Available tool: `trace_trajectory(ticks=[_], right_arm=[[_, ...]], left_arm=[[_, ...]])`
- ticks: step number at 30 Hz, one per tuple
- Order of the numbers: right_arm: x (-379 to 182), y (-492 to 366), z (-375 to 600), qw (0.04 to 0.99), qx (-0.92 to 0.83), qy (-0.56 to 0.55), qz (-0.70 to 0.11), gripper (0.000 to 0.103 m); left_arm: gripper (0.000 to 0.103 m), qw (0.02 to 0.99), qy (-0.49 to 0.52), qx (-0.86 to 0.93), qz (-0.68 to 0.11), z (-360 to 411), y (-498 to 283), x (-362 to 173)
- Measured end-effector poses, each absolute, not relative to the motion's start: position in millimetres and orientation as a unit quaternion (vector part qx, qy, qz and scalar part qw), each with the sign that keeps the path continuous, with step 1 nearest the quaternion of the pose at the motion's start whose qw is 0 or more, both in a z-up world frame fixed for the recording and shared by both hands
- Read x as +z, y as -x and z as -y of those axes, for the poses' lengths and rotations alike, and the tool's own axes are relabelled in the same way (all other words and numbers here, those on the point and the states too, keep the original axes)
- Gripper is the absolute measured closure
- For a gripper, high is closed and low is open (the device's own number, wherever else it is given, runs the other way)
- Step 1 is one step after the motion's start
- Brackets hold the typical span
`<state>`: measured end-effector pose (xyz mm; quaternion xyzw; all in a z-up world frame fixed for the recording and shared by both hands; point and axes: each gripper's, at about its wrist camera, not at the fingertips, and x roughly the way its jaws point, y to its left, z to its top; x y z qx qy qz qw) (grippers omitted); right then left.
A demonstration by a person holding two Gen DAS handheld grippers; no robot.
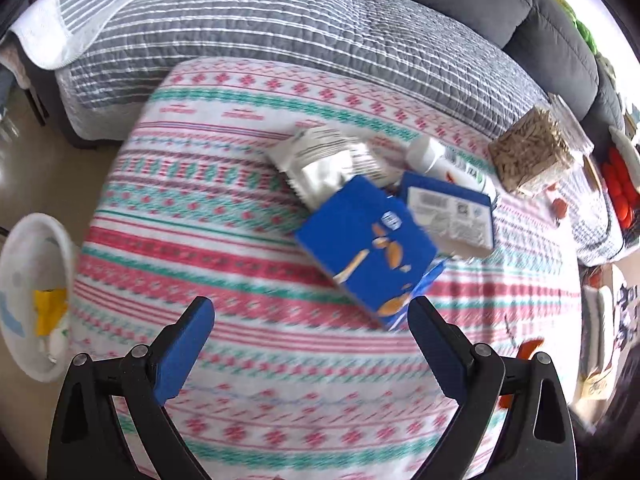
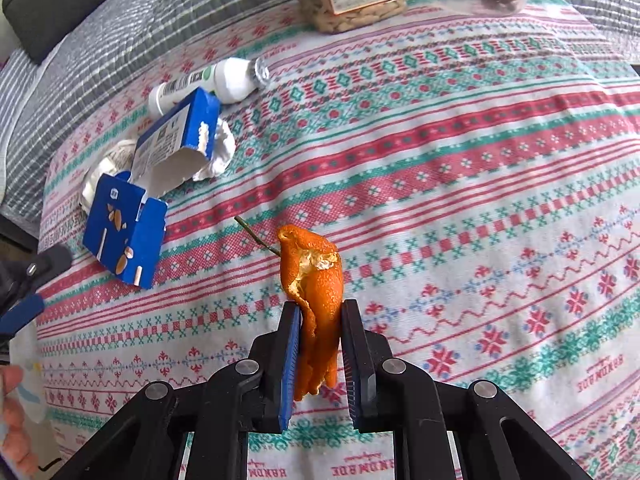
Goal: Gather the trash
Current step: 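Grasp the blue almond box with the left tool, then carry the blue box to the bucket and release it while the right tool carries the peel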
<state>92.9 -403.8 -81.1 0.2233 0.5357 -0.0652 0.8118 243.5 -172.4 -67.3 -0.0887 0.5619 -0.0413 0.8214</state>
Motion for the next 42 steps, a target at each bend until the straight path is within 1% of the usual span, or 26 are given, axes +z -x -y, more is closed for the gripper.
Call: trace_trajectory(ticks=[5, 8, 11, 19, 20, 21, 22, 24, 25, 42], right_arm=[[-74.9, -80.3, 423.9, 0.818, -0.066, -0.231, -0.523, 0.086], [-73.9, -77.3, 427.7, 0.82, -0.065, -0.231, -0.52, 0.086], [-73.2, -75.6, 431.0, 0.821, -0.064, -0.231, -0.518, 0.086], [-64.8, -67.3, 436.5, 0.826, -0.06, -0.227, -0.512, 0.086], [-63.2, -66.8, 436.3, 0.828, -0.06, -0.224, -0.511, 0.086], [-62.2, -67.0, 435.6, 0.829, -0.059, -0.223, -0.51, 0.086], [-60.9, -66.8, 435.0, 0.83, -0.058, -0.221, -0.509, 0.086], [-58.3, -66.5, 434.1, 0.832, -0.057, -0.219, -0.507, 0.086], [-57.0, -66.6, 433.0, 0.833, -0.056, -0.218, -0.506, 0.086], [-33.2, -75.5, 384.5, 0.848, -0.03, -0.192, -0.493, 0.086]], left_arm=[[0.004, 0.82, 0.13, -0.023, -0.556, 197.8, -254.6, -82.9], [0.004, 0.831, 0.144, -0.011, -0.537, 208.9, -255.6, -86.2], [0.004, 0.845, 0.134, -0.002, -0.517, 223.6, -258.2, -86.1], [0.005, 0.847, 0.087, 0.028, -0.523, 237.5, -262.3, -102.5], [0.006, 0.846, 0.084, 0.026, -0.525, 235.4, -260.6, -104.6], [0.013, 0.846, 0.081, 0.023, -0.526, 232.3, -259.1, -106.3], [0.017, 0.845, 0.076, 0.019, -0.529, 230.6, -256.9, -107.2], [0.021, 0.847, 0.065, 0.001, -0.527, 225.2, -250.3, -106.9], [0.026, 0.848, 0.059, -0.006, -0.526, 222.6, -247.5, -105.8], [0.029, 0.846, 0.006, -0.062, -0.53, 128.7, -194.6, -79.4]])
